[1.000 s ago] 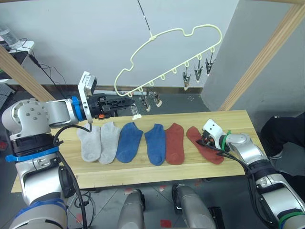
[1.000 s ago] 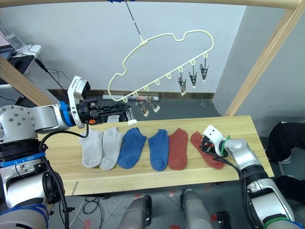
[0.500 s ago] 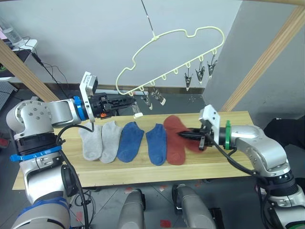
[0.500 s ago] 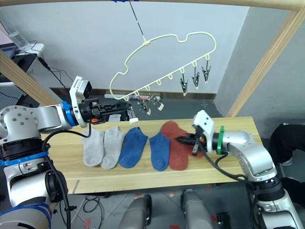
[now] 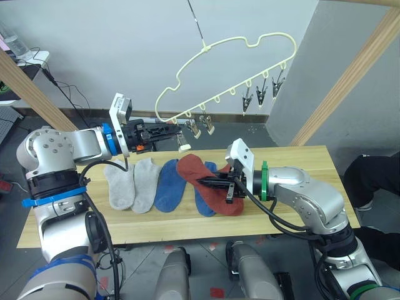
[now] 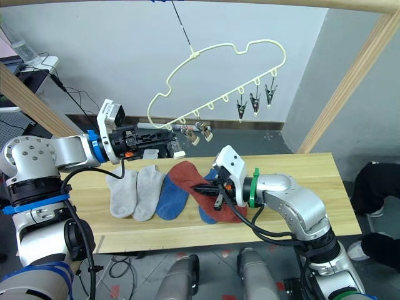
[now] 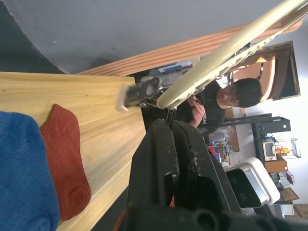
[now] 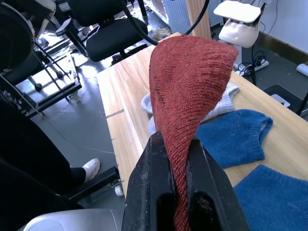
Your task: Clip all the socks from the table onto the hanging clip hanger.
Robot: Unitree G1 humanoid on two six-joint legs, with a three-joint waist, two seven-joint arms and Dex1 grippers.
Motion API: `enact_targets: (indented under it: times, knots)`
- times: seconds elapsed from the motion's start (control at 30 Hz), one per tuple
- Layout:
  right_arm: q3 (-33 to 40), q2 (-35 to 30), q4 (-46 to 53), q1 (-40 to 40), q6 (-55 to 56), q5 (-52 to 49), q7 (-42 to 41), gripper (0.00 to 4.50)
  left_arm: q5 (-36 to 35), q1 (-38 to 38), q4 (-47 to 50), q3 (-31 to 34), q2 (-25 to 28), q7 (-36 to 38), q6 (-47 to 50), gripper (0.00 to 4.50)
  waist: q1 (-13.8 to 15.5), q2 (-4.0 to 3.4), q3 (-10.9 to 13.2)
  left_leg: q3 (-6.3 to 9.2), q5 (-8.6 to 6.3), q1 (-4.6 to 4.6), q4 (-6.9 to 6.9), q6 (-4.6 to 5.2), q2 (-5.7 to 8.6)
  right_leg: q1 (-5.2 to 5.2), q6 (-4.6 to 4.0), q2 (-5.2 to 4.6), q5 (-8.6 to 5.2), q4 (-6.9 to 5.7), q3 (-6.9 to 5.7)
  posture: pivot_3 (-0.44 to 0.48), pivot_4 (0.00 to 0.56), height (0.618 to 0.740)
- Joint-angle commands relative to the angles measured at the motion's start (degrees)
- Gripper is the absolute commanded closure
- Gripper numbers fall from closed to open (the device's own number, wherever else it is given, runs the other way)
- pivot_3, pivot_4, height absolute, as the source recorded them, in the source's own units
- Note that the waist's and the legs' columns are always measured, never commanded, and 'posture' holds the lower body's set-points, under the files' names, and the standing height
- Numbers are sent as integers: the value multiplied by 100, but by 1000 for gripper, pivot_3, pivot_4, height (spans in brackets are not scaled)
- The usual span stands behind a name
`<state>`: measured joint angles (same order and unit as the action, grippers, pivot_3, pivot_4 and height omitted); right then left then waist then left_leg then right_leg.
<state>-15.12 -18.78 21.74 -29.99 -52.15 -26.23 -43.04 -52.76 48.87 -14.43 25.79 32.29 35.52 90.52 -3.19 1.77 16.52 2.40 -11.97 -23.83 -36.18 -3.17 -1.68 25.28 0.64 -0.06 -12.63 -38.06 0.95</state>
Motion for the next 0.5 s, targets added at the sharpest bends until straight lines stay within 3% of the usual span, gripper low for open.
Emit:
enact_targets:
  times: [0.03, 0.5]
  knots:
    - [-100, 62, -56, -125, 291, 75, 37, 4493, -54, -3, 75, 52, 8, -28, 85, 4500, 2, 0, 0, 1, 0, 0, 0, 0, 0, 0, 0, 0, 0, -1, -1, -6, 289, 740]
    - [-89, 231, -320, -336, 486, 81, 189, 4493, -82, -116, 238, -21, 33, 38, 89, 4500, 5, 0, 0, 2, 0, -2, 1, 0, 0, 1, 0, 0, 0, 2, -3, -3, 286, 740]
